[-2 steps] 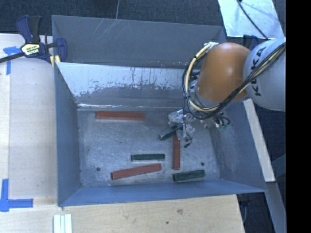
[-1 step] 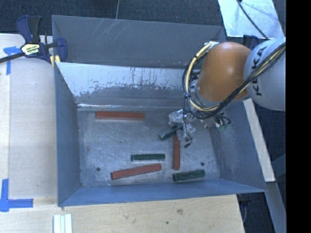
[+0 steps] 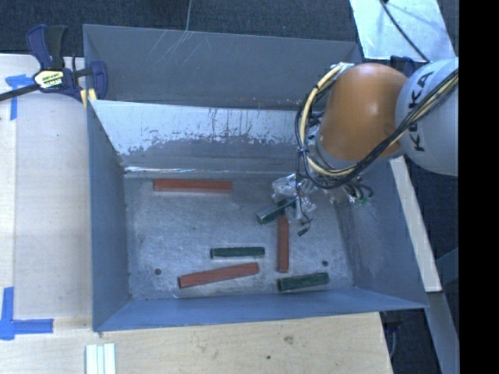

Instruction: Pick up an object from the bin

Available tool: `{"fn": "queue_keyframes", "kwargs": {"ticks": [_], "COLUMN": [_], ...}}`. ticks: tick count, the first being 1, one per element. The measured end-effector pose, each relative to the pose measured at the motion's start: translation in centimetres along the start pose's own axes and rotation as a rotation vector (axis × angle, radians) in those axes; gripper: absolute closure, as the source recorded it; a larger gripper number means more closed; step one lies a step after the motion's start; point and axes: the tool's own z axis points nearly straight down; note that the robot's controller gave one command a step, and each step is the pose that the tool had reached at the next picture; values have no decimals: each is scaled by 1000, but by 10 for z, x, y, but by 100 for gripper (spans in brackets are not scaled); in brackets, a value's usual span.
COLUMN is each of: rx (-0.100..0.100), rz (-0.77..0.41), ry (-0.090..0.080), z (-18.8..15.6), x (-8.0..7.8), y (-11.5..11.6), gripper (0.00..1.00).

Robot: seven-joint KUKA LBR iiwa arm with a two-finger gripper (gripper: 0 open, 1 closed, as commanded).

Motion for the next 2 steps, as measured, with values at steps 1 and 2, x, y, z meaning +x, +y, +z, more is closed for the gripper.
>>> {"fn": "queue_keyframes", "kwargs": {"ticks": [1, 2], "rx": [-3, 0], "rz": [1, 1], "ry": [5, 0], "z": [-17, -38], "x": [1, 0], "y": [0, 0], "gripper": [100, 100]}}
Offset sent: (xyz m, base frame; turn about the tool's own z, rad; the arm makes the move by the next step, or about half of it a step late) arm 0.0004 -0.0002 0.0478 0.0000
